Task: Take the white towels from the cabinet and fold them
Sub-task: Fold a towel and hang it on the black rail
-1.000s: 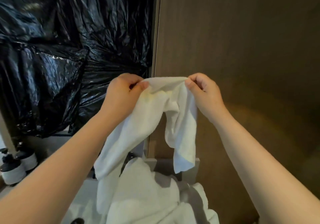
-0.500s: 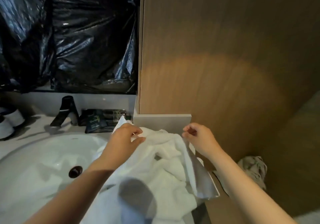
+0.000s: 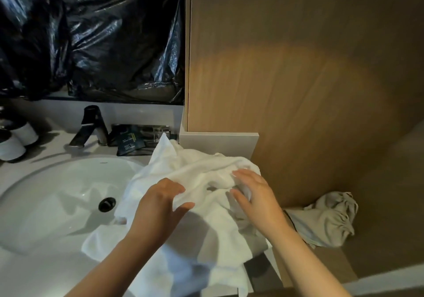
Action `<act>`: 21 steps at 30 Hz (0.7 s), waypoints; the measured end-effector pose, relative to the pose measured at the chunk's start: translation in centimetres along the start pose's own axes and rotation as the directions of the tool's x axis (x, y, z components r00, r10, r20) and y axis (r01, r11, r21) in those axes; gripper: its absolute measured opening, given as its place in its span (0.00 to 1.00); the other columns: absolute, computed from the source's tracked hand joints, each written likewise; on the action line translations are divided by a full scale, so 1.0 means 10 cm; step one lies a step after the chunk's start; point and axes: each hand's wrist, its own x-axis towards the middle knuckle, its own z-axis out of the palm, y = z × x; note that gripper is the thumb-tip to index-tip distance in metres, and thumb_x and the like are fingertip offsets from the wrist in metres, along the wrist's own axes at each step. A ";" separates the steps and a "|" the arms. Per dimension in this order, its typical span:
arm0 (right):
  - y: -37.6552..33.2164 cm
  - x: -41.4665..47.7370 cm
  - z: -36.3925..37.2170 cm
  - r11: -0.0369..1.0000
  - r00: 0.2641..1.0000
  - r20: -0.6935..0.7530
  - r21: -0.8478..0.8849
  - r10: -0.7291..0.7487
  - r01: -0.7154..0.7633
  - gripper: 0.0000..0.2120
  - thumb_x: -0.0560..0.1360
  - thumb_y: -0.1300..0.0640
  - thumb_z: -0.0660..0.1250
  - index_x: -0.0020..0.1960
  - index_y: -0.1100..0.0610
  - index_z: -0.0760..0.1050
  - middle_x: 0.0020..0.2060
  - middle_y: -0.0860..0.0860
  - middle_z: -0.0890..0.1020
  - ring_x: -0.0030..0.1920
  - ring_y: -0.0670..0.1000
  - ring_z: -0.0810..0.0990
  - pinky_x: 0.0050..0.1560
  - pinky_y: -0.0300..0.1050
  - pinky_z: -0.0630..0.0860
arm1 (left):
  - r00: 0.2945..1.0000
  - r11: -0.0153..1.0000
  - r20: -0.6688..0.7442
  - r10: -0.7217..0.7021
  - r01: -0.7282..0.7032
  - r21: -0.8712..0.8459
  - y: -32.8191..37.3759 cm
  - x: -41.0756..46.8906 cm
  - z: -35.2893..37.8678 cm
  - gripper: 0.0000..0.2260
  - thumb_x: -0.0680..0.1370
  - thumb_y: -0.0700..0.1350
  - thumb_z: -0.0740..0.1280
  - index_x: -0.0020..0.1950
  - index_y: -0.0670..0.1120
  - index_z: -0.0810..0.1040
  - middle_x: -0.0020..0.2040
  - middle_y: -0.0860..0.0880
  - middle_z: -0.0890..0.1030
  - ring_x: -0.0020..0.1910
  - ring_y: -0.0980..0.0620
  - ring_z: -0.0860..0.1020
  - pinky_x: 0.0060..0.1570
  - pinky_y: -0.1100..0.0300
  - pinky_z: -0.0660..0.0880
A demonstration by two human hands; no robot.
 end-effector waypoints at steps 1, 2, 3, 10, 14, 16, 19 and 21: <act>0.01 0.06 0.01 0.999 1.000 -0.001 -0.036 -0.001 0.001 0.19 0.80 0.51 0.64 0.70 0.49 0.72 0.69 0.43 0.70 0.72 0.43 0.64 0.70 0.32 0.55 | 1.000 1.000 0.003 0.000 0.000 -0.001 -0.01 0.00 0.01 0.12 0.65 0.45 0.80 0.44 0.44 0.83 0.43 0.48 0.81 0.42 0.45 0.79 0.42 0.56 0.76; 0.03 0.10 0.02 0.998 1.000 0.008 -0.065 0.000 0.000 0.19 0.80 0.51 0.64 0.70 0.50 0.72 0.70 0.45 0.71 0.72 0.45 0.65 0.71 0.35 0.57 | 1.000 1.000 0.002 0.003 -0.003 -0.005 0.00 0.00 0.02 0.10 0.66 0.45 0.80 0.42 0.45 0.83 0.41 0.50 0.79 0.41 0.46 0.79 0.41 0.58 0.75; 0.05 0.15 0.04 0.997 1.000 0.029 -0.078 0.009 -0.007 0.19 0.80 0.50 0.64 0.70 0.51 0.72 0.69 0.46 0.73 0.71 0.47 0.66 0.71 0.37 0.59 | 1.000 1.000 -0.003 0.006 -0.006 -0.018 0.00 0.00 0.02 0.07 0.68 0.44 0.79 0.39 0.46 0.81 0.39 0.53 0.77 0.40 0.48 0.78 0.40 0.60 0.72; 0.07 0.29 0.01 0.999 1.000 -0.013 0.041 -0.001 0.002 0.07 0.79 0.57 0.65 0.45 0.57 0.79 0.40 0.49 0.80 0.43 0.49 0.76 0.45 0.46 0.71 | 0.994 0.985 -0.076 -0.079 0.067 -0.158 0.06 0.14 -0.10 0.12 0.77 0.42 0.69 0.36 0.51 0.70 0.31 0.55 0.71 0.34 0.56 0.71 0.36 0.61 0.64; -0.04 0.38 -0.28 0.980 0.998 -0.050 0.195 -0.024 0.033 0.12 0.81 0.55 0.62 0.40 0.57 0.73 0.33 0.50 0.76 0.35 0.50 0.73 0.36 0.47 0.69 | 0.995 0.971 -0.048 -0.091 0.078 -0.226 0.13 0.35 -0.38 0.11 0.80 0.46 0.65 0.38 0.54 0.70 0.32 0.54 0.74 0.35 0.58 0.72 0.34 0.66 0.64; -0.17 0.46 -0.46 0.969 0.993 -0.103 0.230 -0.066 0.088 0.13 0.81 0.54 0.61 0.40 0.60 0.72 0.33 0.54 0.75 0.34 0.49 0.73 0.35 0.42 0.68 | 0.996 0.970 -0.075 -0.051 0.031 -0.239 0.19 0.49 -0.56 0.09 0.80 0.46 0.64 0.39 0.53 0.73 0.33 0.54 0.75 0.34 0.58 0.72 0.34 0.67 0.64; -0.45 0.60 -0.76 0.952 0.970 -0.211 0.254 -0.121 0.174 0.16 0.81 0.57 0.61 0.38 0.65 0.69 0.32 0.57 0.72 0.32 0.44 0.67 0.35 0.38 0.64 | 0.989 0.973 -0.149 0.006 -0.040 -0.227 0.36 0.73 -0.84 0.07 0.79 0.45 0.65 0.41 0.47 0.75 0.34 0.51 0.76 0.33 0.56 0.72 0.33 0.64 0.64; -0.64 0.69 -0.97 0.941 0.960 -0.240 0.267 -0.143 0.207 0.17 0.81 0.57 0.61 0.35 0.61 0.68 0.28 0.49 0.68 0.31 0.42 0.66 0.33 0.37 0.62 | 0.974 0.969 -0.224 0.041 -0.094 -0.228 0.50 0.86 -1.05 0.07 0.79 0.44 0.65 0.41 0.45 0.75 0.34 0.49 0.76 0.34 0.54 0.72 0.32 0.67 0.65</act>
